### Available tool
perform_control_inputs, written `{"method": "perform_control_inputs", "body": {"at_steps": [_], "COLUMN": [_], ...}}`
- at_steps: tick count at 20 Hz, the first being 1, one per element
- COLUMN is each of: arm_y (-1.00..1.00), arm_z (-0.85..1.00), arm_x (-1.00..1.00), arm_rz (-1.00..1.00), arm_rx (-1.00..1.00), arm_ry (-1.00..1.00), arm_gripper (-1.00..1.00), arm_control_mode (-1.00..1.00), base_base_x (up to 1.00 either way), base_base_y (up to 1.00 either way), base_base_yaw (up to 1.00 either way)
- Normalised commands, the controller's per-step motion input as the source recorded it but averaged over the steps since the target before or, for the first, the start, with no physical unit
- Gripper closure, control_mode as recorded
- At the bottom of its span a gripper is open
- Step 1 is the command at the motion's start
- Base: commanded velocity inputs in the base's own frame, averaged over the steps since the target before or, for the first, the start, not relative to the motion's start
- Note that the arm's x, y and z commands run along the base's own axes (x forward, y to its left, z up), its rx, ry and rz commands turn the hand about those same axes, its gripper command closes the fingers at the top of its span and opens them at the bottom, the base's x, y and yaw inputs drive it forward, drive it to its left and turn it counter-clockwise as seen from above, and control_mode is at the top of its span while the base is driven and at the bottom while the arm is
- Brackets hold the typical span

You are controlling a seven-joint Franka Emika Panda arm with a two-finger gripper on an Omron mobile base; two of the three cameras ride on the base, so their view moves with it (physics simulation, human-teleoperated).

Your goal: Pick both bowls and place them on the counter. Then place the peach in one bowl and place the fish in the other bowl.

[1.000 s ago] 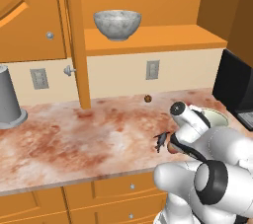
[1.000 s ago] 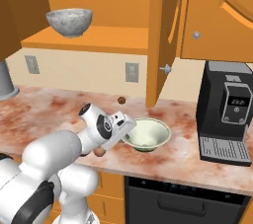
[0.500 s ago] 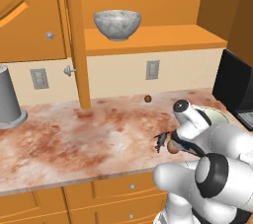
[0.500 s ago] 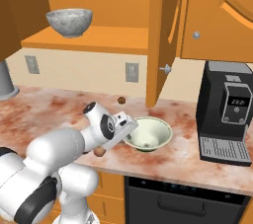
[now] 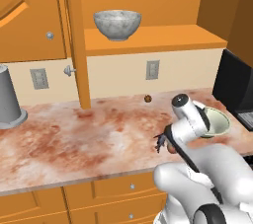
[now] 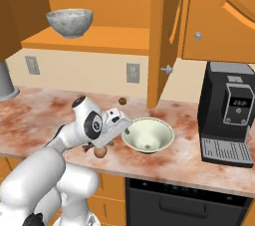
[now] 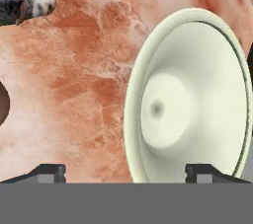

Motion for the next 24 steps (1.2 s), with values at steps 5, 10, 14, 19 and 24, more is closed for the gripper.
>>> {"method": "perform_control_inputs", "body": {"at_steps": [5, 10, 14, 19, 24], "arm_y": [0.36, 0.11, -0.03, 0.27, 0.40], "arm_z": [0.67, 0.10, 0.14, 0.49, 0.45], "arm_x": [-0.23, -0.57, -0.57, -0.20, -0.16], "arm_rz": [-0.07, 0.01, 0.07, -0.14, -0.20], "arm_rx": [0.02, 0.23, 0.40, 0.41, 0.36], "arm_ry": [0.00, -0.10, -0.09, -0.06, -0.06], "arm_gripper": [-1.00, -1.00, -1.00, -1.00, -1.00], "arm_control_mode": [-1.00, -1.00, -1.00, -1.00, -1.00], "base_base_x": [0.00, 0.00, 0.00, 0.00, 0.00], "base_base_y": [0.00, 0.00, 0.00, 0.00, 0.00], "base_base_yaw": [0.00, 0.00, 0.00, 0.00, 0.00]}}
